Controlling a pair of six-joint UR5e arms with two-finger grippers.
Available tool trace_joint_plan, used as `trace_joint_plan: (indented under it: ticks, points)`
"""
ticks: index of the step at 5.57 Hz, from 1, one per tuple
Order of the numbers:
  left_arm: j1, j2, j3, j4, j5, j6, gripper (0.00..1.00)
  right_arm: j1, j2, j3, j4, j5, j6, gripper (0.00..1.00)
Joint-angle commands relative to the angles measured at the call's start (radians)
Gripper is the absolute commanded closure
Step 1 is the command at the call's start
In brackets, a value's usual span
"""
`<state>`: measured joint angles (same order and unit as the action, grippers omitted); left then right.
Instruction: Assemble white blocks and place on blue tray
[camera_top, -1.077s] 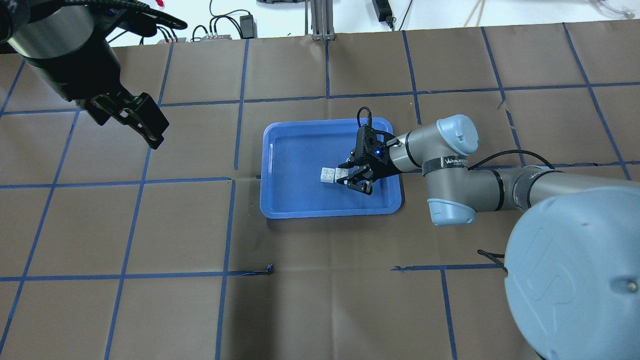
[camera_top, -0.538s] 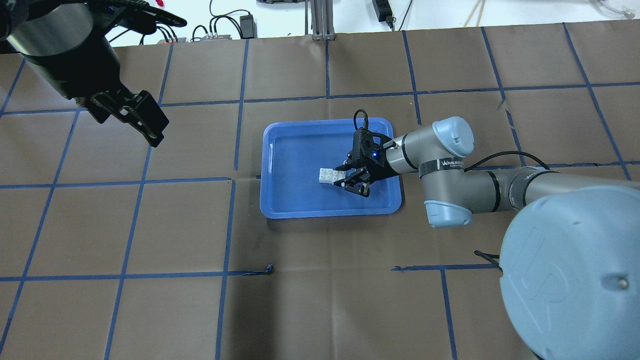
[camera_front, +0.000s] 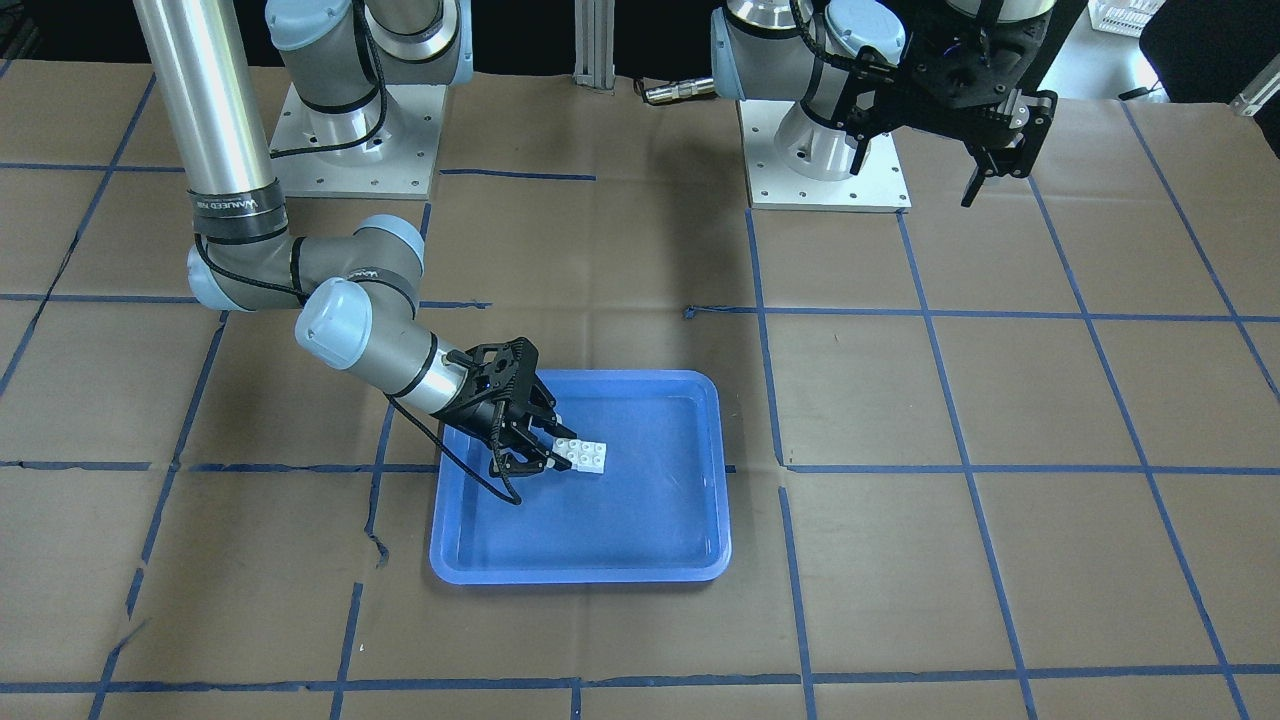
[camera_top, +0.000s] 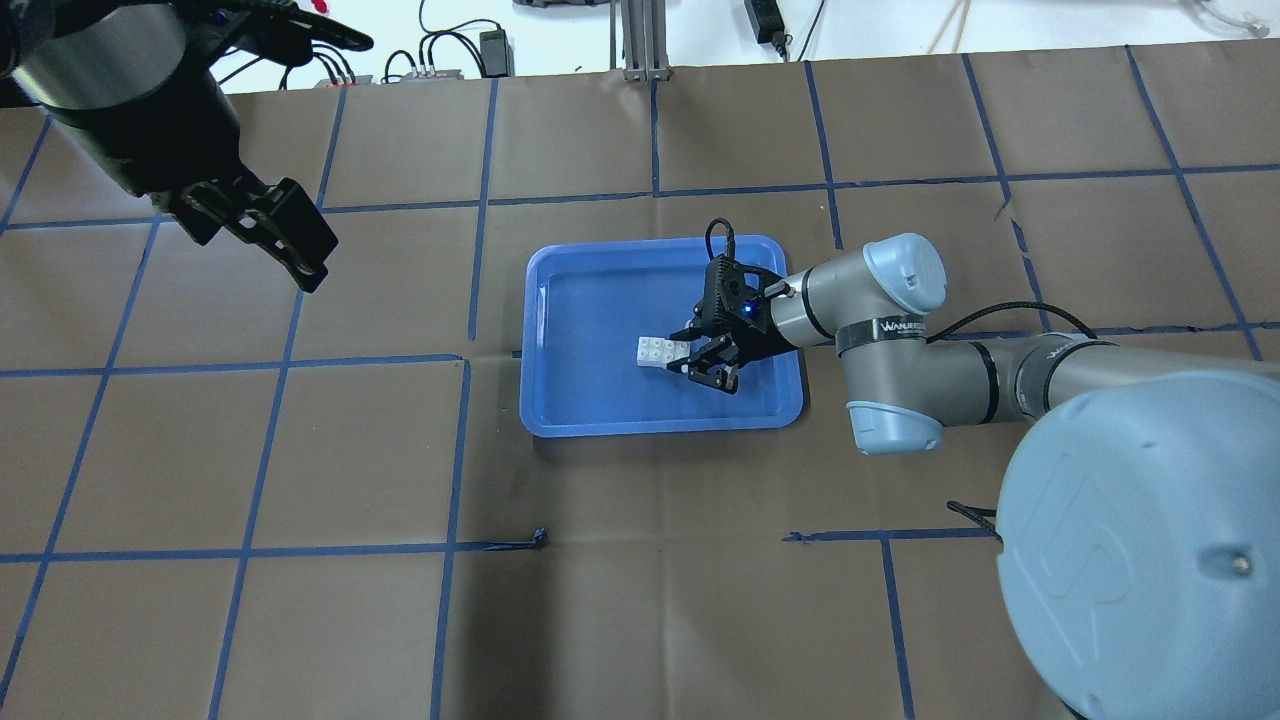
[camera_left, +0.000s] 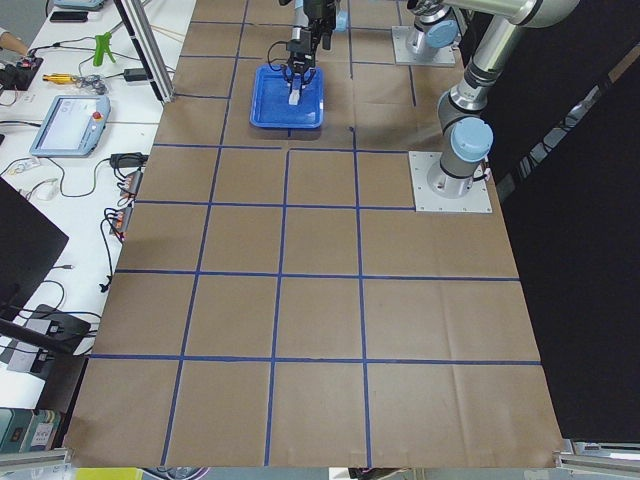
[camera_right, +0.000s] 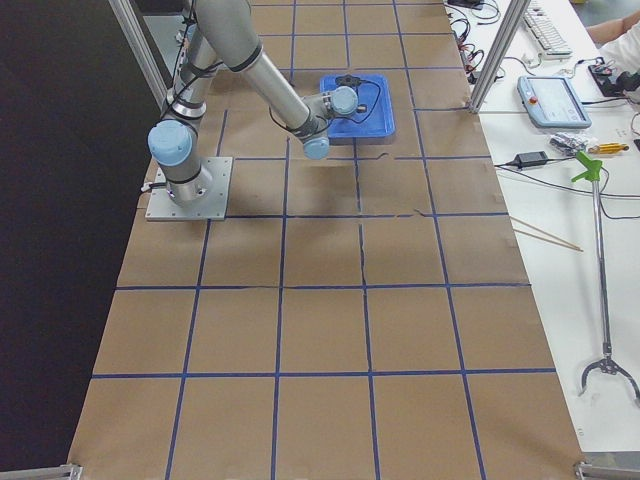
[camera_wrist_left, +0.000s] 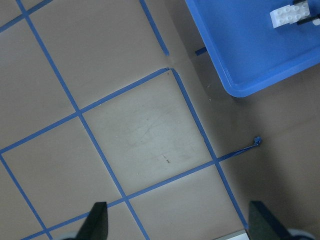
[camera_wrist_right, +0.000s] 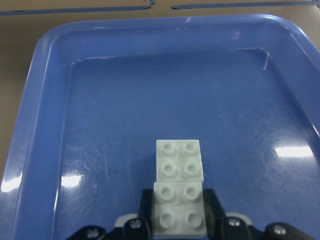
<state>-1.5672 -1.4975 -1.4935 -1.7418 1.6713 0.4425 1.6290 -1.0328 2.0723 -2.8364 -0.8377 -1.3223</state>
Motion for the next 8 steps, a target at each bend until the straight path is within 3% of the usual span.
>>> trace_joint_plan:
  ticks: [1,3,5,8]
  points:
    - [0.001,-0.001,0.001,0.001,0.002,0.001,0.01,0.0,0.0,-0.001,-0.004,-0.001,0.0,0.8]
    - [-0.001,-0.001,0.001,0.001,0.002,0.001,0.01,0.0,0.011,-0.001,-0.011,-0.001,0.0,0.8]
    - [0.001,-0.001,0.001,0.002,0.001,-0.001,0.01,0.0,0.013,-0.001,-0.014,0.0,0.0,0.64]
    - [0.001,0.0,0.004,-0.001,-0.001,0.001,0.01,0.0,0.014,-0.003,-0.014,0.006,0.002,0.48]
